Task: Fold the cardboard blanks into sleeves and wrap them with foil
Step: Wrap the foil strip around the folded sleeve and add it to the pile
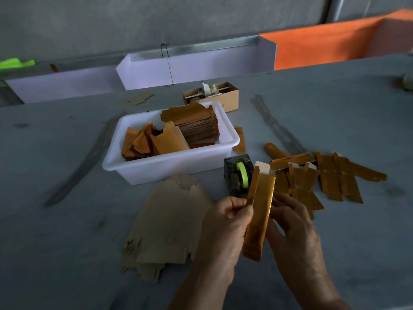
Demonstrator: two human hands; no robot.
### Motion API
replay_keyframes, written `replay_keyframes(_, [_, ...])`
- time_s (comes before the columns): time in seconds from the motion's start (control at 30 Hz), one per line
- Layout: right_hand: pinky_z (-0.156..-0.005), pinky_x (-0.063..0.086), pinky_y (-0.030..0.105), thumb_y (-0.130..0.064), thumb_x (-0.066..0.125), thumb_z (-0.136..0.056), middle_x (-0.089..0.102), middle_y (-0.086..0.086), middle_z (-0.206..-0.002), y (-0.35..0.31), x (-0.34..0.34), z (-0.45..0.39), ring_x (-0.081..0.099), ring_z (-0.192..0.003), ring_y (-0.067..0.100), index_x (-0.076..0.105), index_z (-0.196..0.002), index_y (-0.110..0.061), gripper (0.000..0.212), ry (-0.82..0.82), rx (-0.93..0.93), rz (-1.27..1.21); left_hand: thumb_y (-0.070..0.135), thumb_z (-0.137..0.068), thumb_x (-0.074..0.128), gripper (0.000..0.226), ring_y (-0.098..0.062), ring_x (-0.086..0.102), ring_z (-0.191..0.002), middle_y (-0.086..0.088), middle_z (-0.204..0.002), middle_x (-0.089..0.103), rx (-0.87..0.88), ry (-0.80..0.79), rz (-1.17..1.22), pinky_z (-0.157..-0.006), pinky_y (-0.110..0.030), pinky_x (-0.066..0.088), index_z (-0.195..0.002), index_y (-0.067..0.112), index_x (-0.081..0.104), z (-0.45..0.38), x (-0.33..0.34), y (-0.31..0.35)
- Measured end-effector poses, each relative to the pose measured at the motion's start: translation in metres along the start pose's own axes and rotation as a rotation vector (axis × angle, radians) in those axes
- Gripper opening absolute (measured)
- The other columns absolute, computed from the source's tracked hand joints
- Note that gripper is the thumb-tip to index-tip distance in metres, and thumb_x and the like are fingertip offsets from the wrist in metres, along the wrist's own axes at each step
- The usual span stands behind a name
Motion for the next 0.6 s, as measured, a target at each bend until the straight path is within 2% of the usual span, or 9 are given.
replay_keyframes(0.13, [-0.086, 0.046, 0.020, -0.012, 0.070, -0.080, 0.051, -0.003, -0.127, -0.005, -0.002, 0.001, 0.053, -0.111, 0.011, 0.068, -0.083, -0.010, 0.004, 0.014, -0.031, 0.036, 0.020, -0.091, 0.060, 0.012, -0.005, 0.064, -0.070, 0.005, -0.078, 0.068, 0.037, 0.030, -0.053, -0.058, -0.014, 0.046, -0.083, 0.026, 0.064, 0.000, -0.003, 0.005])
replay_keyframes(0.2, [-0.074, 0.043, 0.006, -0.010, 0.070, -0.079, 0.054, -0.003, -0.118, -0.015, -0.005, -0.001, 0.055, -0.099, 0.006, 0.068, -0.080, -0.008, 0.003, 0.030, -0.094, 0.079, 0.021, -0.092, 0.059, 0.009, -0.006, 0.064, -0.069, 0.002, -0.082, 0.069, 0.050, 0.036, -0.087, -0.054, -0.011, 0.044, -0.087, 0.025, 0.065, 0.001, -0.003, 0.008])
replay_keyframes(0.27, [-0.066, 0.042, 0.000, -0.008, 0.069, -0.080, 0.055, -0.005, -0.106, -0.022, -0.005, -0.003, 0.053, -0.086, 0.002, 0.066, -0.077, -0.009, 0.005, 0.025, -0.136, 0.116, 0.023, -0.093, 0.058, 0.009, -0.007, 0.063, -0.069, -0.001, -0.084, 0.069, 0.054, 0.047, -0.114, -0.050, -0.008, 0.042, -0.092, 0.021, 0.067, 0.000, -0.004, 0.010])
replay_keyframes(0.33, [-0.063, 0.042, 0.001, -0.008, 0.068, -0.082, 0.055, -0.007, -0.099, -0.026, -0.004, -0.004, 0.053, -0.081, 0.001, 0.066, -0.077, -0.010, 0.006, 0.021, -0.152, 0.143, 0.023, -0.093, 0.058, 0.010, -0.009, 0.065, -0.071, -0.002, -0.086, 0.069, 0.044, 0.050, -0.133, -0.051, -0.011, 0.044, -0.094, 0.021, 0.067, -0.002, -0.004, 0.011])
replay_keyframes(0.4, [-0.060, 0.042, 0.003, -0.006, 0.067, -0.082, 0.057, -0.007, -0.097, -0.025, -0.005, -0.005, 0.054, -0.079, 0.002, 0.066, -0.078, -0.010, 0.006, 0.022, -0.147, 0.165, 0.023, -0.092, 0.059, 0.009, -0.015, 0.067, -0.080, -0.002, -0.089, 0.070, 0.041, 0.050, -0.145, -0.064, -0.020, 0.053, -0.094, 0.021, 0.068, -0.001, -0.003, 0.012])
replay_keyframes(0.47, [-0.059, 0.041, 0.005, -0.004, 0.067, -0.082, 0.059, -0.007, -0.095, -0.016, -0.009, -0.007, 0.057, -0.080, 0.004, 0.066, -0.077, -0.010, 0.008, 0.010, -0.102, 0.142, 0.022, -0.091, 0.061, 0.008, -0.018, 0.067, -0.086, -0.003, -0.091, 0.071, 0.040, 0.053, -0.145, -0.076, -0.030, 0.055, -0.093, 0.021, 0.069, 0.000, -0.003, 0.013])
replay_keyframes(0.53, [-0.058, 0.040, 0.008, -0.008, 0.064, -0.084, 0.060, -0.006, -0.095, -0.001, -0.016, -0.010, 0.060, -0.084, 0.011, 0.065, -0.080, -0.013, 0.007, -0.016, -0.006, 0.059, 0.020, -0.090, 0.063, 0.007, -0.013, 0.066, -0.077, 0.000, -0.083, 0.070, 0.008, 0.041, -0.095, -0.066, -0.025, 0.052, -0.087, 0.021, 0.069, 0.001, -0.004, 0.011])
replay_keyframes(0.6, [-0.063, 0.045, 0.020, -0.011, 0.061, -0.087, 0.063, -0.001, -0.090, 0.012, -0.024, -0.010, 0.061, -0.084, 0.018, 0.063, -0.083, -0.015, 0.006, -0.046, 0.105, -0.098, 0.018, -0.089, 0.063, 0.009, -0.003, 0.062, -0.064, 0.006, -0.073, 0.068, -0.038, 0.015, -0.038, -0.056, -0.019, 0.047, -0.082, 0.022, 0.068, 0.002, -0.003, 0.008])
Point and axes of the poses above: each hand's wrist, its own z-axis away from the middle knuckle, its own x-axis out of the palm, y = z × x, the point moved 10 cm from there along -z, towards the middle knuckle
